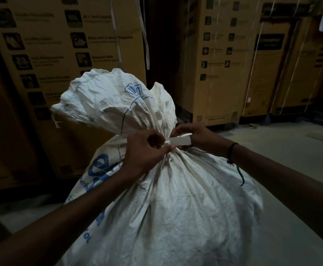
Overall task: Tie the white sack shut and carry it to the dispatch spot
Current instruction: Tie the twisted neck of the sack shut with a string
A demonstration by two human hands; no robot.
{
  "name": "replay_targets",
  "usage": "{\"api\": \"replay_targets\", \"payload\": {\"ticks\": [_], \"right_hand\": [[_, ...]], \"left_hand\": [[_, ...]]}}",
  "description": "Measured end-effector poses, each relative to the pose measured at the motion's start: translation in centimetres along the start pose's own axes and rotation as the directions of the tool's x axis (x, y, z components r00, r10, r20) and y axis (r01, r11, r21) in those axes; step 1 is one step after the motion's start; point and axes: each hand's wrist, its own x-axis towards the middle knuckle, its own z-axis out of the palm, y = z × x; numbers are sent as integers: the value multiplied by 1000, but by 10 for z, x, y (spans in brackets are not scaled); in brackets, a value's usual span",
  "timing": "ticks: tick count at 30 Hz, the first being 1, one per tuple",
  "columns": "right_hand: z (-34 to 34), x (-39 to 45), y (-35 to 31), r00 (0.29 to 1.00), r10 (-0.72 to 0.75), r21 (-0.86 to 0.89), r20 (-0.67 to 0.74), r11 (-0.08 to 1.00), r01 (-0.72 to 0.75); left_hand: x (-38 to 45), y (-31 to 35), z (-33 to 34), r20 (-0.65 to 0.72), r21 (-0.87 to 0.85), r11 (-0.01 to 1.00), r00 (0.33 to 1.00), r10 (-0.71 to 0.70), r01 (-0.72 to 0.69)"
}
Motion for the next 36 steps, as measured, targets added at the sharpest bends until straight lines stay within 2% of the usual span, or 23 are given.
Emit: {"api": "replay_targets", "payload": {"ticks": [5, 11, 17, 21, 27, 29, 31, 33, 36], "right_hand": [[5, 4, -3, 1000, 25, -42, 2, 999, -25], [3, 1, -1, 999, 43, -46, -10, 998, -44], [5, -1, -1, 997, 79, 38, 23, 996, -80], [9, 4, 3, 988, 151, 173, 30, 973, -154], [8, 1, -4, 985, 171, 49, 27, 984, -172], [8, -1, -5, 986, 156, 81, 59, 984, -160], [8, 0, -3, 986, 168, 97, 25, 981, -169], [8, 1, -2, 981, 194, 99, -21, 977, -191], [10, 1, -1, 970, 235, 151, -63, 963, -224]], "left_hand": [[-3, -3, -5, 78, -25, 1000, 997, 14, -12], [0, -2, 8, 28, -5, 1000, 999, -16, 16], [6, -4, 8, 16, 0, 1000, 1000, 14, -14], [8, -2, 2, 89, -31, 1000, 996, 2, 1], [8, -1, -8, 252, 37, 993, 962, 101, -114], [12, -4, -11, 314, 84, 983, 941, 129, -162], [16, -7, -10, 357, 185, 957, 923, 145, -223], [15, -7, -6, 372, 250, 937, 918, 142, -246], [12, -9, -2, 356, 254, 934, 922, 151, -251]]}}
